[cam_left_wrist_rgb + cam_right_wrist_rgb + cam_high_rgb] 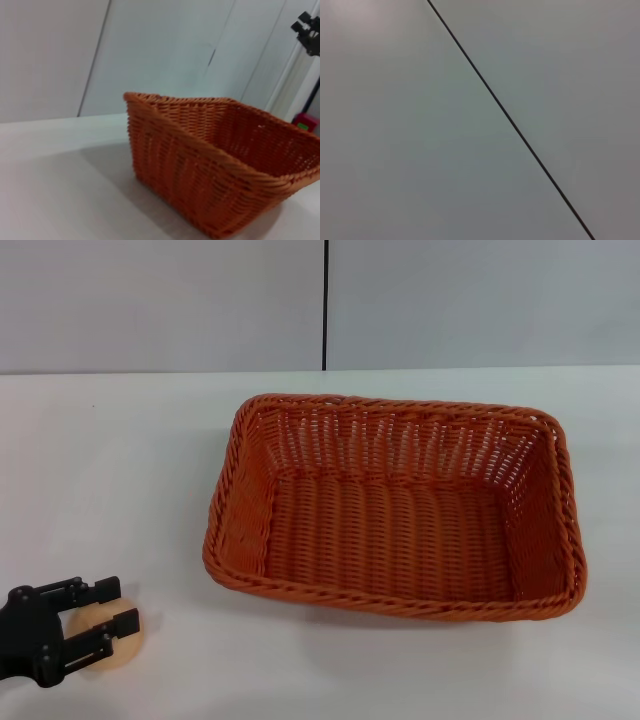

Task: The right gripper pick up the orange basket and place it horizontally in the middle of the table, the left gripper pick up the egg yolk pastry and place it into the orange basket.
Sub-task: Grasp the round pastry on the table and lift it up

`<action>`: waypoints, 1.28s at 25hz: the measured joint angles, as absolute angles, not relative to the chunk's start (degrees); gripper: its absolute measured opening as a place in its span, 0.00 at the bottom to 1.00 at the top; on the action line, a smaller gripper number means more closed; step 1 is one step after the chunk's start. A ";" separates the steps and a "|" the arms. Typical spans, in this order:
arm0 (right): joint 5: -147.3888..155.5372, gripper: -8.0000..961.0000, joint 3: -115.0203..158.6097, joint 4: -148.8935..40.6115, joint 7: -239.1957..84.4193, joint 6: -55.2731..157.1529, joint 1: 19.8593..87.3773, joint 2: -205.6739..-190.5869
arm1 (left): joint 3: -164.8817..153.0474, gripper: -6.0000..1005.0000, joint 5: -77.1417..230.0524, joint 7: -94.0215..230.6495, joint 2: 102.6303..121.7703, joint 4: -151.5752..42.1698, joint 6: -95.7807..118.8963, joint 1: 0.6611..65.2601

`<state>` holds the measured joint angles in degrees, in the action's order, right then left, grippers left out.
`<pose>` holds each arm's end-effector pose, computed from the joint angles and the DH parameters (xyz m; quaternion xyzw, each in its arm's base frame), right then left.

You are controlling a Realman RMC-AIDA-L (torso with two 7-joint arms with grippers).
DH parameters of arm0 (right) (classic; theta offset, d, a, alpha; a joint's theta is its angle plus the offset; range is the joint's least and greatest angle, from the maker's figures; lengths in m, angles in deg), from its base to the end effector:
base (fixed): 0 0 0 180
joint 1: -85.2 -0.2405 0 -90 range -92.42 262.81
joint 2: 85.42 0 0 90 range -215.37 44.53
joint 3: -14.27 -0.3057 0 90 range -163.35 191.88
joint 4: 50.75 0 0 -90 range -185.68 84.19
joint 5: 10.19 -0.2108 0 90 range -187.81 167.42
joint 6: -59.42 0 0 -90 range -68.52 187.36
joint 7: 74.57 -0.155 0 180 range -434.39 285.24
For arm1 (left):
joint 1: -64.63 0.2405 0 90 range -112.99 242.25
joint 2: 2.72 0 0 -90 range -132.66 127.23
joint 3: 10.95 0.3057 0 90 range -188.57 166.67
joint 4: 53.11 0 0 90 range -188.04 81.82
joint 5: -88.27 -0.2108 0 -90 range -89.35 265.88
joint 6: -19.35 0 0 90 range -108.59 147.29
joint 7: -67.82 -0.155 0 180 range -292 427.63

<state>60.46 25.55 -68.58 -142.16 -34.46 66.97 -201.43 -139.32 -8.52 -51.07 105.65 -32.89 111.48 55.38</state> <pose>0.3919 0.3024 0.1011 -0.5820 0.2796 0.5841 0.4919 -0.4232 0.2083 -0.0013 -0.9028 -0.3026 -0.2496 0.1766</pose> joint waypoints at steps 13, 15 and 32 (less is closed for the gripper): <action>60.65 0.46 26.36 -67.76 -142.09 -34.32 66.34 -201.52 | -139.23 0.52 -8.49 -51.01 105.22 -32.99 109.37 56.64; 60.65 0.46 26.55 -67.72 -142.08 -34.29 66.29 -201.52 | -139.06 0.52 -8.50 -51.01 105.19 -32.99 109.37 56.71; 60.65 0.46 26.93 -67.71 -142.07 -34.18 66.22 -201.52 | -139.81 0.38 -9.96 -51.20 105.46 -32.58 108.47 56.72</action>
